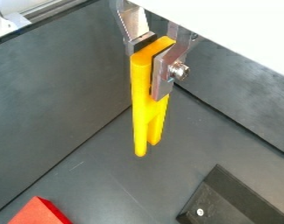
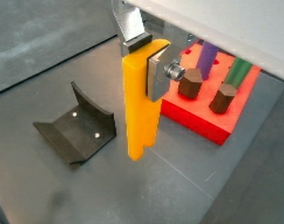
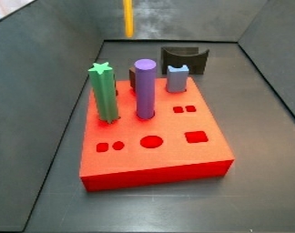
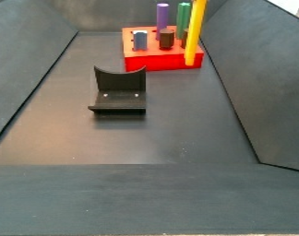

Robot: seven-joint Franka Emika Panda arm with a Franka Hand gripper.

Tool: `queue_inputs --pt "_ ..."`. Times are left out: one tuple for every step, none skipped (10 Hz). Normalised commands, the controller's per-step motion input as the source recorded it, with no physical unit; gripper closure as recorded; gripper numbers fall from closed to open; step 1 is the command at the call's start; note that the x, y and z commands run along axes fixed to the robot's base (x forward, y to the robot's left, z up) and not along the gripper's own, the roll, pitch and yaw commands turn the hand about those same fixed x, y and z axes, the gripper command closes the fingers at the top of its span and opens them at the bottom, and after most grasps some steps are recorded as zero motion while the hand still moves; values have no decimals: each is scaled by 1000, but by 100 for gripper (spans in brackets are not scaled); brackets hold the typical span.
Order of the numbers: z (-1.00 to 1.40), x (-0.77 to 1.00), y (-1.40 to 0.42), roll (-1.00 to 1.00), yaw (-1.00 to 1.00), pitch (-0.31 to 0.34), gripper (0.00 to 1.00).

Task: Pick up the square-circle object. Move up. Rotate the square-circle object. Move to above the board. Insert the square-circle object.
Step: Rotate the square-circle object.

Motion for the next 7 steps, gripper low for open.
queue_inputs --pt "-1000 18 1 -87 106 110 100" --pt "-1000 31 2 -81 73 53 100" --pt "-1000 27 0 -73 47 0 100" --pt "-1000 25 0 -68 40 -23 100" --pt "-1000 18 -4 -64 30 -51 100" --pt "-987 20 -8 -64 24 -59 100" --pt "-821 25 -8 -66 19 -63 100"
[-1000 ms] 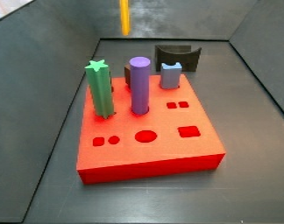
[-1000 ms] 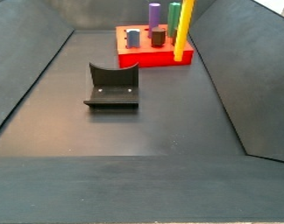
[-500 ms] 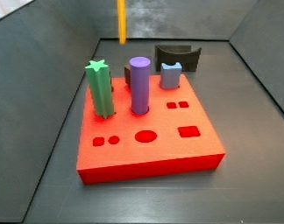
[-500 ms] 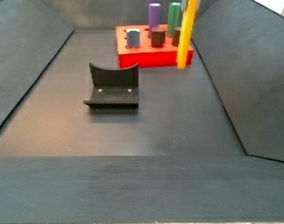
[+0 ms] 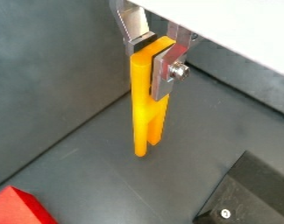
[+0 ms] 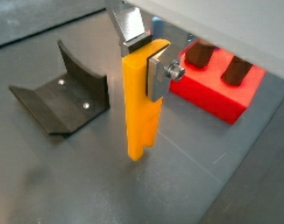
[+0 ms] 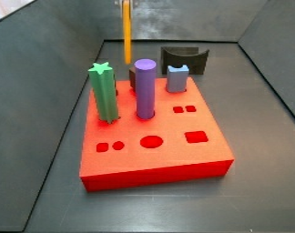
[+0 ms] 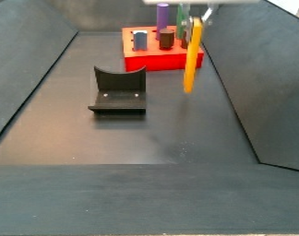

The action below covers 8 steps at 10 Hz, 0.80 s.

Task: Pick up the square-circle object. Move up. Rotate the square-circle object. Move to above the board. Insert the square-circle object.
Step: Rotate the square-circle object.

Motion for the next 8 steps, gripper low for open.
queue_inputs --pt "-665 22 -9 -70 17 -59 100" --pt "-458 25 -8 -75 15 -61 100" --pt "-308 21 -8 -79 14 -59 100" --pt "-235 2 -2 -80 15 -52 100" --pt "-235 2 -2 -80 15 -52 100" --pt "-238 -5 0 -79 16 -50 100" --pt "-236 -1 0 -79 16 -52 100" --pt "-235 0 1 -79 17 -52 100"
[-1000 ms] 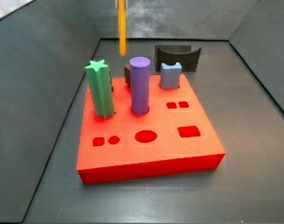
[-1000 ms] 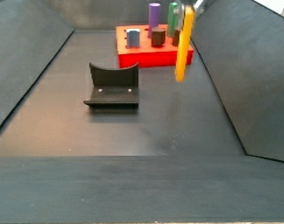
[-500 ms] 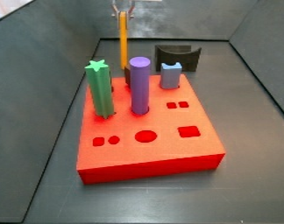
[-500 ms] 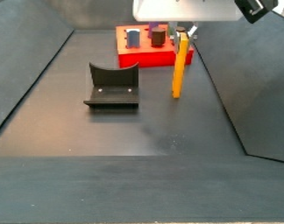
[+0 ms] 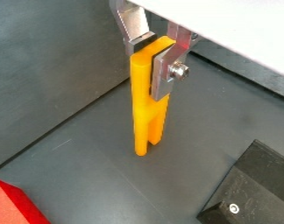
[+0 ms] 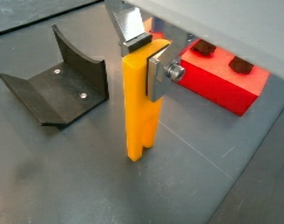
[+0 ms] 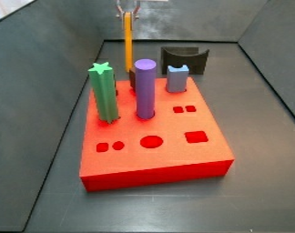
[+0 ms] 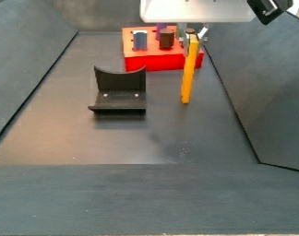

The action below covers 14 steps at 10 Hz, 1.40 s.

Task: Pick up the square-circle object. Move up. Rotate the square-circle object. Move to above the board. Insert the square-circle object.
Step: Rotate the square-circle object.

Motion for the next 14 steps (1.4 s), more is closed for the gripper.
queue_inputs --pt "-235 1 1 -79 16 -52 100" --pt "-235 0 1 -79 16 -52 100" --pt "-235 1 1 -79 16 -52 100" --pt "-235 1 1 -79 16 -52 100" --pt "0 0 0 121 16 -52 0" --pt "1000 0 150 114 21 -37 0" --pt "1000 -22 145 109 21 -14 0" --pt "944 -36 102 95 13 23 0" --pt "731 -20 57 86 8 38 0" --pt "613 -15 46 84 8 49 0" --pt "368 1 29 80 8 72 0" --pt "183 10 24 79 9 85 0" --pt "0 0 0 12 -1000 14 0" --pt "-17 10 -6 9 -1000 13 0"
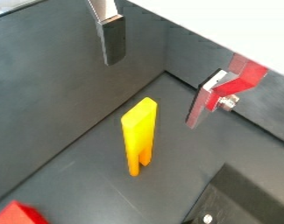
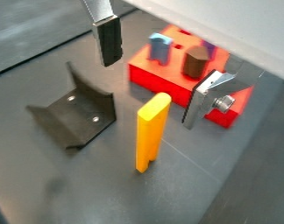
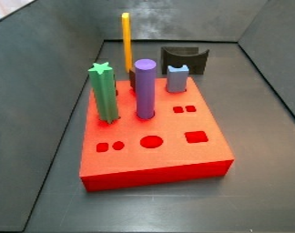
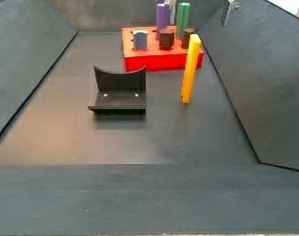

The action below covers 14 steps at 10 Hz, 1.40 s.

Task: Pick up the square-circle object. Move up. Rotate the square-circle object. Move to above the board. Insert the square-circle object.
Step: Rotate the square-circle object.

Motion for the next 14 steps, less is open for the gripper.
queue_inputs --pt "-7 11 8 8 -1000 13 0" --pt "-7 11 8 9 -1000 13 0" --pt "-6 12 9 9 -1000 14 0" --pt "-5 13 9 10 -1000 14 0" --pt "-5 13 9 10 -1000 15 0" --pt "-4 14 10 11 -1000 16 0" --pt "-4 14 10 12 -1000 17 0" --pt "-4 14 10 13 -1000 18 0" --pt "-4 14 10 13 -1000 19 0" --pt "-4 15 10 15 -1000 21 0" --pt "-4 15 11 16 -1000 22 0" --pt "-4 15 11 17 -1000 25 0" --pt "-4 15 11 19 -1000 27 0" --pt "-3 15 11 21 -1000 30 0"
